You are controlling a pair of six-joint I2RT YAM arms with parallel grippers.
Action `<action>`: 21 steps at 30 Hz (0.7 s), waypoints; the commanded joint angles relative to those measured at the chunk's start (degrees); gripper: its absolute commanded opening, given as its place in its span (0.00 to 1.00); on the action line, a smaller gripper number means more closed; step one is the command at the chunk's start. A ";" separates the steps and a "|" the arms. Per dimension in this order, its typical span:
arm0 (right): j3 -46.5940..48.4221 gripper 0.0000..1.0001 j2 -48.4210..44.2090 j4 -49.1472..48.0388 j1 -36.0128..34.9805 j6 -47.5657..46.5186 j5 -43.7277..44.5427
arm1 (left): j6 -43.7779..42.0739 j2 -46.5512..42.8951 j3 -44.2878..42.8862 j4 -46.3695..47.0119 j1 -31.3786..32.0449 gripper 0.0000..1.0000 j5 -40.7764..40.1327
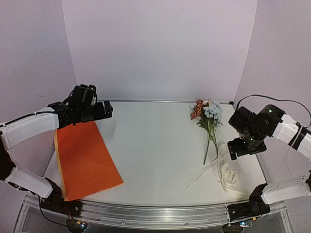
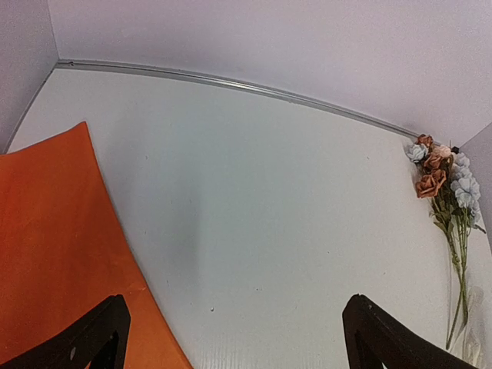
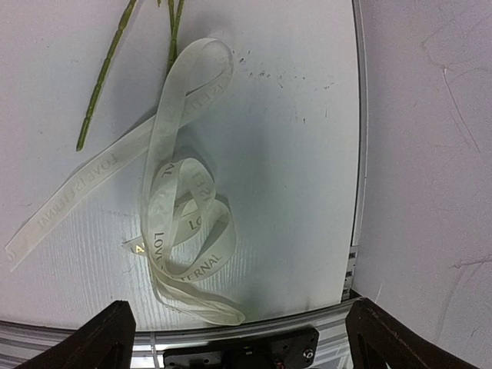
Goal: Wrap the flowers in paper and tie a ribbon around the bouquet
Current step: Move the folded wrapping paper to the center of the board.
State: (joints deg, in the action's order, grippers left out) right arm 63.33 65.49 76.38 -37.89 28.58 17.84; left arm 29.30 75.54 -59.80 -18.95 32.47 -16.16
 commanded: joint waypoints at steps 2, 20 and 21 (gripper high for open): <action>2.06 0.98 0.40 2.44 0.18 0.16 -1.41 | 2.11 -1.28 -2.62 -2.27 -0.68 1.00 -5.09; 0.89 0.98 2.94 -2.23 0.16 -0.70 -9.80 | 15.57 -11.90 12.49 -12.90 -23.85 1.00 -11.43; 0.50 0.98 3.05 -2.94 0.14 -0.42 -10.56 | 15.78 -12.30 13.38 -12.81 -25.09 1.00 -11.43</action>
State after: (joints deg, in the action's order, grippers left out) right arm 63.35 67.77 75.68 -37.89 28.30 10.12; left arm 41.99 65.29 -49.01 -28.73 11.47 -24.92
